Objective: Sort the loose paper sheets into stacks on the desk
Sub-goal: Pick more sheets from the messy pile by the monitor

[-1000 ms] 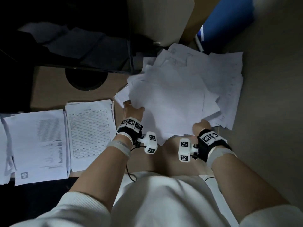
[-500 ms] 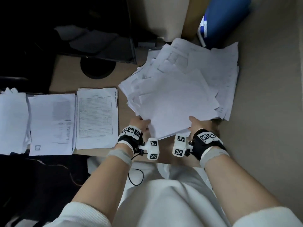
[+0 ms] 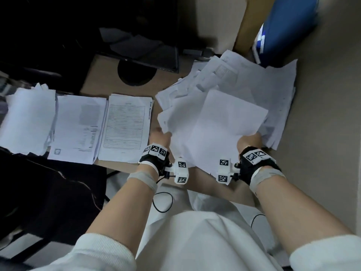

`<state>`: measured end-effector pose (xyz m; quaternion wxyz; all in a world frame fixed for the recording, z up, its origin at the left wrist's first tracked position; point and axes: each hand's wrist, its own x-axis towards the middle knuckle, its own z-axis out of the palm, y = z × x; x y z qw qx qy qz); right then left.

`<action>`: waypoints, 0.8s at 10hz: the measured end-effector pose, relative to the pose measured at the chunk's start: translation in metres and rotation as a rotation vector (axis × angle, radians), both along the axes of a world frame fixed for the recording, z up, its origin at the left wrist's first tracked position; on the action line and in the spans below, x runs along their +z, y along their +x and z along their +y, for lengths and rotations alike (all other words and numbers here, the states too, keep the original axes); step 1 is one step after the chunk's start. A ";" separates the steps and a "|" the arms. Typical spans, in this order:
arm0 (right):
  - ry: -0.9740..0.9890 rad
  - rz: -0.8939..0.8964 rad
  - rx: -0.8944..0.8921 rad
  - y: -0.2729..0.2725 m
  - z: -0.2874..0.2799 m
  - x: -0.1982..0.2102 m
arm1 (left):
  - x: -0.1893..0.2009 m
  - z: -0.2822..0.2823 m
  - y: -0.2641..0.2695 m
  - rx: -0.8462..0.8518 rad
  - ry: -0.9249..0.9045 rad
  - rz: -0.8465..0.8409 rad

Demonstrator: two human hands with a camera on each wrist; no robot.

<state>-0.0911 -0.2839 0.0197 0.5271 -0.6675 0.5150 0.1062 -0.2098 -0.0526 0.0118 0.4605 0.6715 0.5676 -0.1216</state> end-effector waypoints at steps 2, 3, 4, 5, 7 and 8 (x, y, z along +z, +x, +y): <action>-0.104 0.034 0.446 0.016 0.025 -0.022 | -0.017 0.000 0.021 -0.030 -0.185 -0.001; -0.177 0.113 0.709 0.032 0.039 -0.036 | -0.032 0.003 0.035 -0.016 -0.256 0.054; -0.238 0.245 0.893 0.035 0.049 -0.045 | -0.038 0.008 0.046 0.014 -0.377 0.096; -0.198 0.279 0.906 0.033 0.057 -0.046 | -0.038 0.010 0.055 0.052 -0.374 0.131; -0.030 0.337 1.155 0.027 0.068 -0.049 | -0.031 0.012 0.076 0.067 -0.312 -0.174; -0.096 0.296 1.236 0.031 0.068 -0.046 | -0.027 0.015 0.080 -0.016 -0.250 -0.085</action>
